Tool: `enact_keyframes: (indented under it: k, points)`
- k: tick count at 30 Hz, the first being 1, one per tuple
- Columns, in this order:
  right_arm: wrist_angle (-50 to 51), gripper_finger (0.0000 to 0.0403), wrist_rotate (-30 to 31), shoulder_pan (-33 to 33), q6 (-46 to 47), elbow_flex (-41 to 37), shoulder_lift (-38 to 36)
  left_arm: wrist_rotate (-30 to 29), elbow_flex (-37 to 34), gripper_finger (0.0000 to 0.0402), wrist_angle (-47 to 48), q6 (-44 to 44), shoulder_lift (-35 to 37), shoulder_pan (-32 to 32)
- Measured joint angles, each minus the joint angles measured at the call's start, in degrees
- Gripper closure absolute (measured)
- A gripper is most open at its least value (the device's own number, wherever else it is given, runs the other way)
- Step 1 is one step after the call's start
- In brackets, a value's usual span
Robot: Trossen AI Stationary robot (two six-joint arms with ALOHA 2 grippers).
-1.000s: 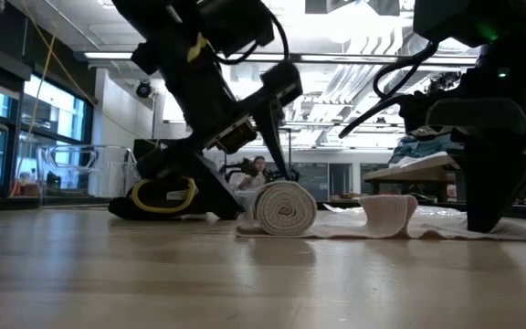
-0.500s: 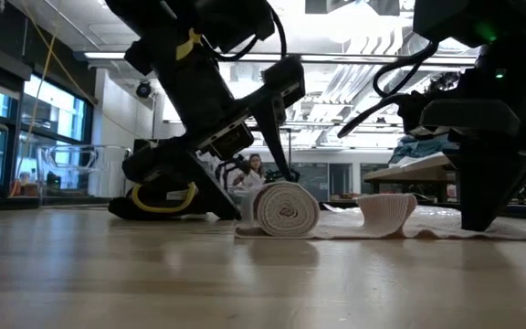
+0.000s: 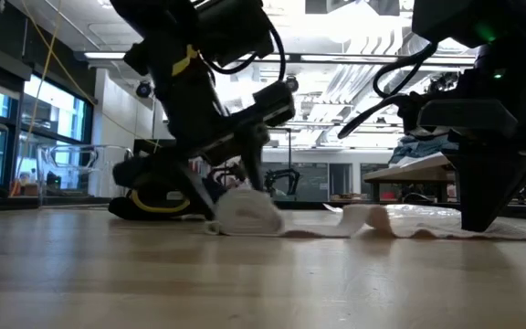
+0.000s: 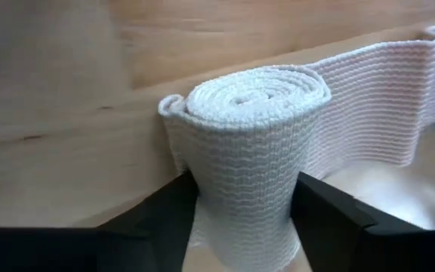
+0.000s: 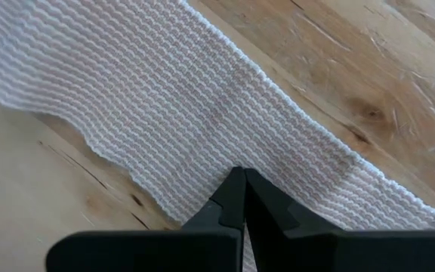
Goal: Roll bandage
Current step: Roll the white-brown bandage
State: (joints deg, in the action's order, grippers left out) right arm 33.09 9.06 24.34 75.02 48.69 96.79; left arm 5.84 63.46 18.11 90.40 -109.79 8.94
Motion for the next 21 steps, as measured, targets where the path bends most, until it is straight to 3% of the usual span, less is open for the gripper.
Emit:
enact_keyframes:
  k: [9, 17, 21]
  points:
    - [-6.36, 0.0403, -0.07, -0.02, 6.03, -0.07, 0.13, -1.70, -0.04, 0.0344, 14.97, -5.78, 2.56, 2.11]
    - [-8.44, 0.0403, 0.21, 0.00, 7.64, -0.11, 0.22, -2.33, -3.92, 0.0344, 21.68, -2.96, 7.04, 5.50]
    - [-8.96, 0.0403, 0.35, 0.02, 8.74, -0.11, 0.21, -5.49, -5.99, 0.0344, 22.69, -0.47, 11.01, 6.47]
